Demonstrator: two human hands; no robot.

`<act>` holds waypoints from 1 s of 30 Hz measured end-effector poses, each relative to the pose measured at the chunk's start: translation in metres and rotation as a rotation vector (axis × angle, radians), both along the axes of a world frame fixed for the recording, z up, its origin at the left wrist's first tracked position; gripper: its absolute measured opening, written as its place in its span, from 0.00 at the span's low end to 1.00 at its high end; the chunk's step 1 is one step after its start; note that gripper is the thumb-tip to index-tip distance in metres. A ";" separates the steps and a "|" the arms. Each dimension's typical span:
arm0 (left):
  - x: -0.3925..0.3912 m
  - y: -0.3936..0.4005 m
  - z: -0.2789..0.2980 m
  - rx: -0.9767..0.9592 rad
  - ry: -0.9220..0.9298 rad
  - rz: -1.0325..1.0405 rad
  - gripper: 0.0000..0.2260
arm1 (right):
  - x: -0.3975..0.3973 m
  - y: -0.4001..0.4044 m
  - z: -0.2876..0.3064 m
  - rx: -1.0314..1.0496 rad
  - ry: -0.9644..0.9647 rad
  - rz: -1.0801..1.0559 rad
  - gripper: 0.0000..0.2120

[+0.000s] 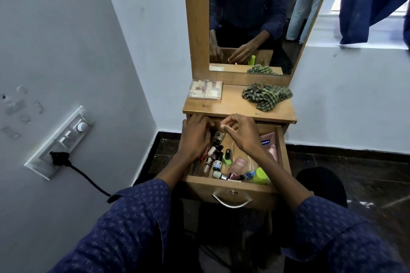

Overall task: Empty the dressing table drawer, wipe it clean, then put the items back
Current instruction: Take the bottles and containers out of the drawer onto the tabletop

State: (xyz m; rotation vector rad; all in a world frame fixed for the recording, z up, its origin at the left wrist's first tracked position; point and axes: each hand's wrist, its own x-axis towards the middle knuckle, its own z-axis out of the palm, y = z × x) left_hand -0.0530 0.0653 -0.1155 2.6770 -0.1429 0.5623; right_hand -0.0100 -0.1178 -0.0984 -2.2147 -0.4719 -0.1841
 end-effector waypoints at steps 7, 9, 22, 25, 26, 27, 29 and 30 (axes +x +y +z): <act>-0.012 0.015 -0.012 0.094 0.165 0.133 0.09 | 0.006 -0.019 -0.021 -0.173 0.122 0.166 0.06; -0.015 0.016 -0.012 0.090 0.158 0.110 0.07 | 0.015 -0.016 -0.018 -0.205 0.112 0.220 0.09; -0.014 0.001 -0.027 0.293 0.235 0.053 0.11 | 0.042 -0.007 -0.068 -0.379 0.155 0.160 0.14; -0.014 -0.001 -0.027 0.316 0.265 0.051 0.13 | 0.039 -0.010 -0.068 -0.373 0.149 0.137 0.16; -0.013 -0.001 -0.027 0.309 0.250 0.059 0.12 | 0.039 -0.010 -0.067 -0.377 0.149 0.134 0.17; -0.013 -0.001 -0.026 0.295 0.224 0.076 0.11 | 0.039 -0.010 -0.066 -0.380 0.142 0.139 0.18; -0.013 0.001 -0.023 0.221 0.171 0.134 0.11 | 0.040 -0.011 -0.065 -0.384 0.139 0.162 0.19; -0.014 0.003 -0.022 0.168 0.142 0.162 0.13 | 0.039 -0.011 -0.064 -0.388 0.128 0.170 0.20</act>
